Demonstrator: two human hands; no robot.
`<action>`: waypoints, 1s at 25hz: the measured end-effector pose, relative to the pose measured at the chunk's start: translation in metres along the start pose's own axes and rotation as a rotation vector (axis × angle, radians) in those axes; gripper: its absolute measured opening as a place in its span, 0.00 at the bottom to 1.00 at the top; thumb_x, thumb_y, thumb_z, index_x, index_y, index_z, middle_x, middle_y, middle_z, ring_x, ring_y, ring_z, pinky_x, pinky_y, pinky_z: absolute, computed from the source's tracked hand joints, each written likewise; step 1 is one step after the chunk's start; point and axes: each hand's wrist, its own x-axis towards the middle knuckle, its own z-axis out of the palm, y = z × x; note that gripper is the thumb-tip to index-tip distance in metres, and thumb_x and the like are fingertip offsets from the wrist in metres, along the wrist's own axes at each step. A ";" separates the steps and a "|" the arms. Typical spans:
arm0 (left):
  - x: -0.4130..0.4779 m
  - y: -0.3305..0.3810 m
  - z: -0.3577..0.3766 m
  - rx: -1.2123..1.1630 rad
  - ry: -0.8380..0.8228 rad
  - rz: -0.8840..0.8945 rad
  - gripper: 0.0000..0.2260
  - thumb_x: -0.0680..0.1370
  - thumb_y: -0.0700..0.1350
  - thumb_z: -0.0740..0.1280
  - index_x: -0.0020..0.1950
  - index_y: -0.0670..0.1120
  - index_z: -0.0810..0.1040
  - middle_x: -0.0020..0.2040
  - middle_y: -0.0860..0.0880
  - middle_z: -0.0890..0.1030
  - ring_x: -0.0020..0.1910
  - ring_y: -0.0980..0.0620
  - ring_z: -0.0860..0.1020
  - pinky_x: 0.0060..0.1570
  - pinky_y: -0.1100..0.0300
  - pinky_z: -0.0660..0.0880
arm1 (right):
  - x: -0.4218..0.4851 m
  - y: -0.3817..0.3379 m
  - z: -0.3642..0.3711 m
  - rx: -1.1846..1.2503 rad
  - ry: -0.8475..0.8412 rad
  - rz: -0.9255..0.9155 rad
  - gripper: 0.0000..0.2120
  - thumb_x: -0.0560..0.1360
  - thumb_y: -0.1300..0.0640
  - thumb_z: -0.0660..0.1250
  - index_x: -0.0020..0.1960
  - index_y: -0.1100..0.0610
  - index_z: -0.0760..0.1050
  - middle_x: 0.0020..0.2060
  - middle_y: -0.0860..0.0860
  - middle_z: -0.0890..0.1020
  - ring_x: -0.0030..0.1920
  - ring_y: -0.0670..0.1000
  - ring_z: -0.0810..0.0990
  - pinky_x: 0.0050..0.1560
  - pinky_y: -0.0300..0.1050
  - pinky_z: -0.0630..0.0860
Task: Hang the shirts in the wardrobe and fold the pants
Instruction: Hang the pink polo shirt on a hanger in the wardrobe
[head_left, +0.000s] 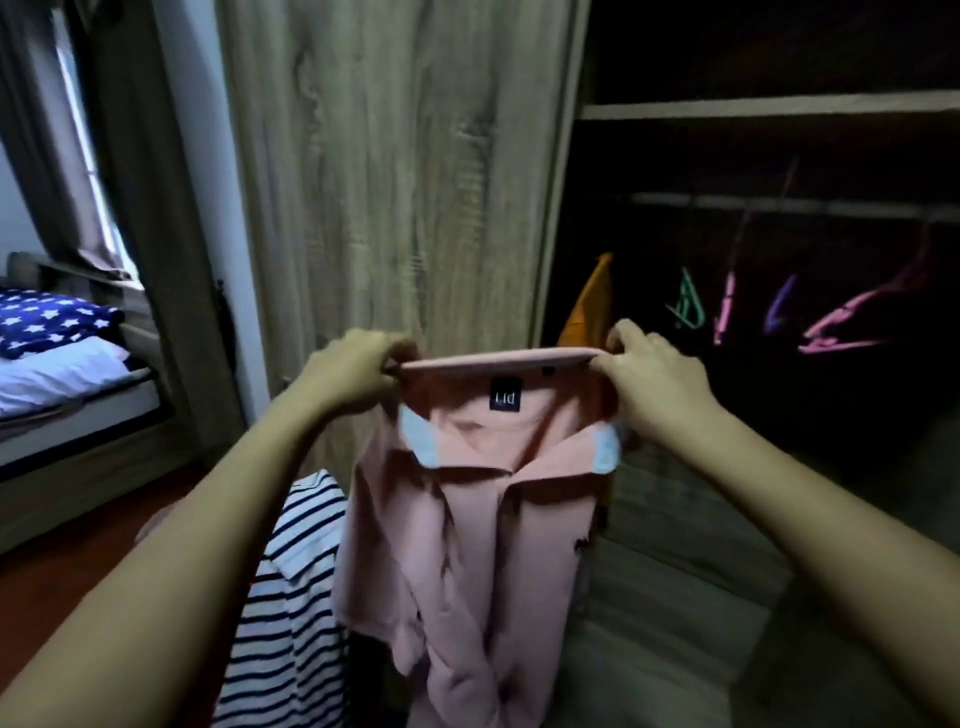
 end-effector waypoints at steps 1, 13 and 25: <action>0.002 0.010 0.013 0.007 -0.036 -0.028 0.18 0.58 0.49 0.61 0.46 0.58 0.78 0.47 0.49 0.83 0.49 0.45 0.81 0.48 0.49 0.78 | -0.010 0.011 0.006 -0.005 -0.071 0.046 0.18 0.75 0.57 0.62 0.64 0.47 0.70 0.60 0.55 0.66 0.57 0.60 0.73 0.42 0.50 0.71; 0.040 0.110 0.084 -0.275 0.268 -0.187 0.09 0.66 0.34 0.63 0.42 0.47 0.73 0.46 0.43 0.80 0.47 0.39 0.77 0.44 0.54 0.72 | -0.049 0.101 0.008 0.120 -0.107 0.445 0.13 0.72 0.60 0.65 0.55 0.63 0.77 0.55 0.60 0.78 0.57 0.63 0.77 0.52 0.50 0.76; 0.055 0.194 0.088 0.350 0.083 0.107 0.14 0.76 0.38 0.60 0.62 0.39 0.72 0.61 0.44 0.68 0.60 0.42 0.67 0.50 0.47 0.71 | -0.066 0.126 -0.021 0.066 -0.135 0.460 0.15 0.72 0.60 0.63 0.58 0.55 0.78 0.60 0.54 0.76 0.61 0.59 0.74 0.54 0.51 0.75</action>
